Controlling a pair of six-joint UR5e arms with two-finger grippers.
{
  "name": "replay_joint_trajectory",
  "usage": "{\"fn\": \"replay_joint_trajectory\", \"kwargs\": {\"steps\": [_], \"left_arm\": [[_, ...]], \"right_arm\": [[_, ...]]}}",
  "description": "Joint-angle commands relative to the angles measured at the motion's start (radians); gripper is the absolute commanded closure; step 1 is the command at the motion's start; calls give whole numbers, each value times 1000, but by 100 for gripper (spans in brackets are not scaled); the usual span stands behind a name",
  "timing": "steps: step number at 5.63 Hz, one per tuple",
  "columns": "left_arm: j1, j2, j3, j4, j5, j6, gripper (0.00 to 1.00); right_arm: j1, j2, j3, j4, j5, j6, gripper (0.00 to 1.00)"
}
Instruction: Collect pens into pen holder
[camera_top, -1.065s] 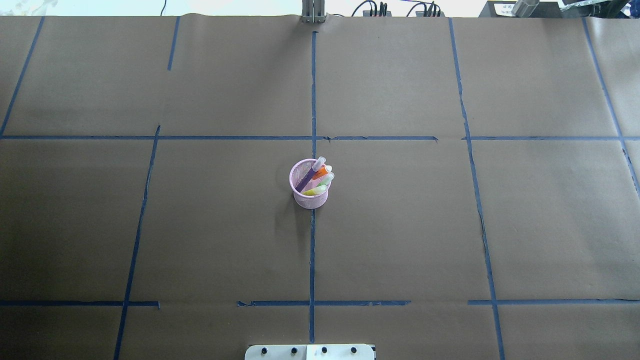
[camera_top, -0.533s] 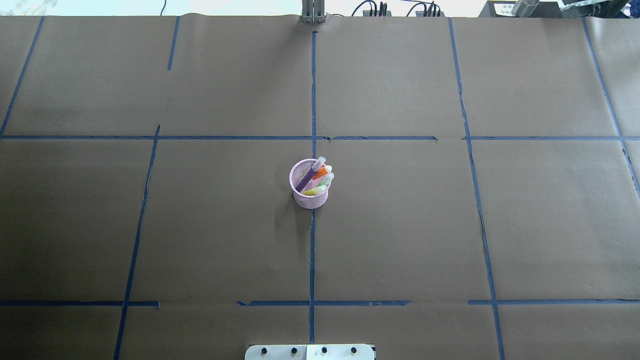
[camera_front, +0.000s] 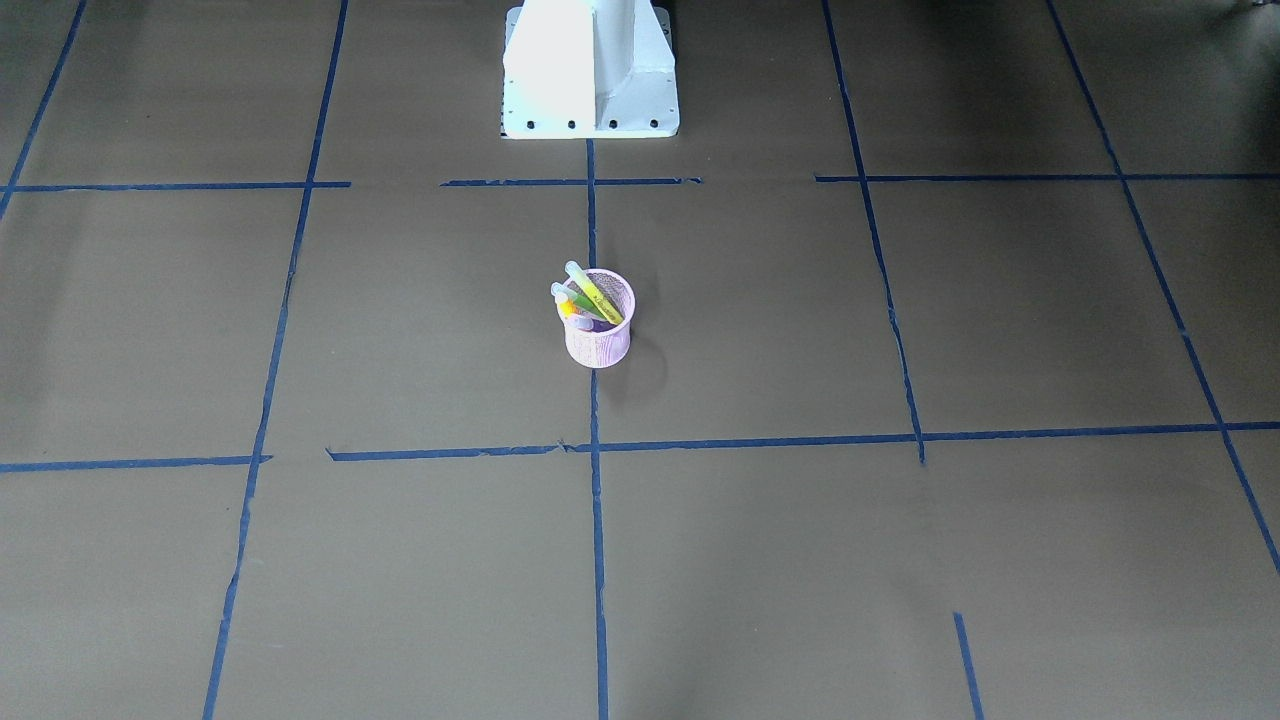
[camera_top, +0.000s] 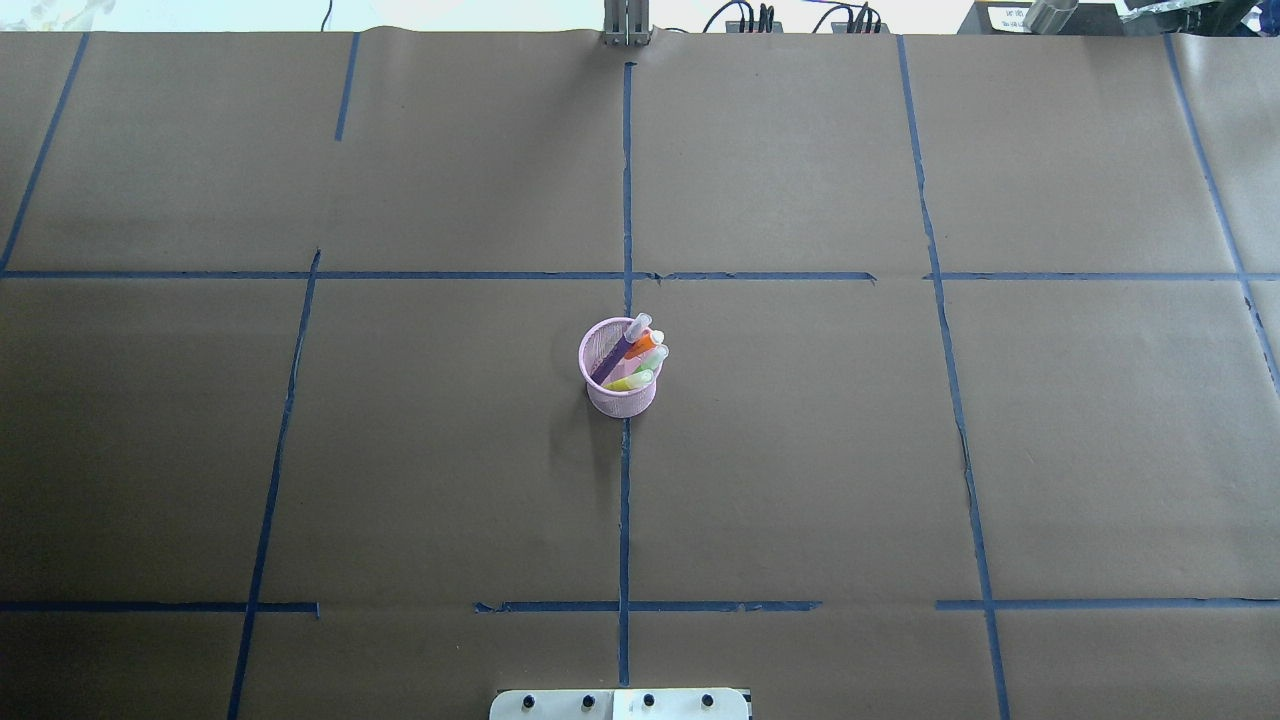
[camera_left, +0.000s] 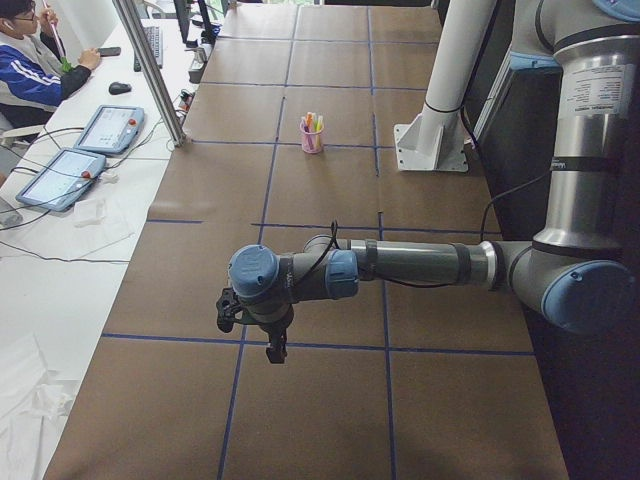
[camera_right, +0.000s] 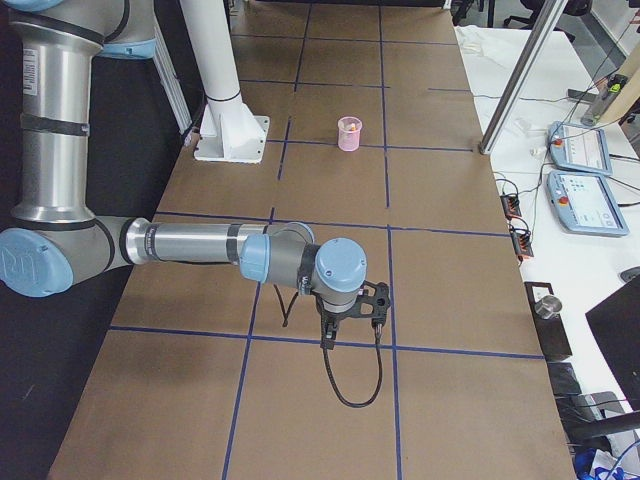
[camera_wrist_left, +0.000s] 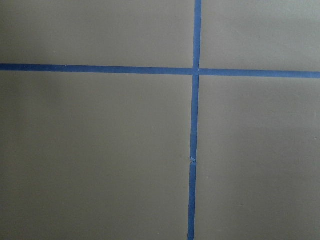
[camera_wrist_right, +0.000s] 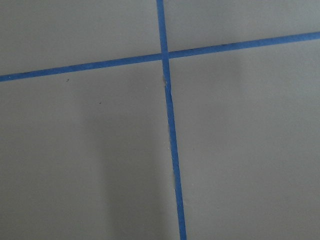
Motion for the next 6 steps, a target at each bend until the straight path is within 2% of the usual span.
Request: {"fn": "replay_joint_trajectory", "kwargs": {"steps": [1,3,5,6], "left_arm": [[-1,6,13,-3,5,5,0],[-1,18,15,-3,8,5,0],[0,18,12,-3,8,3,0],[0,18,14,-5,8,3,0]], "right_arm": [[10,-9,4,0,-12,-3,0],[10,-3,-2,5,-13,-3,0],[10,-6,-69,115,-13,8,0],[9,2,-70,117,-12,47,0]]}}
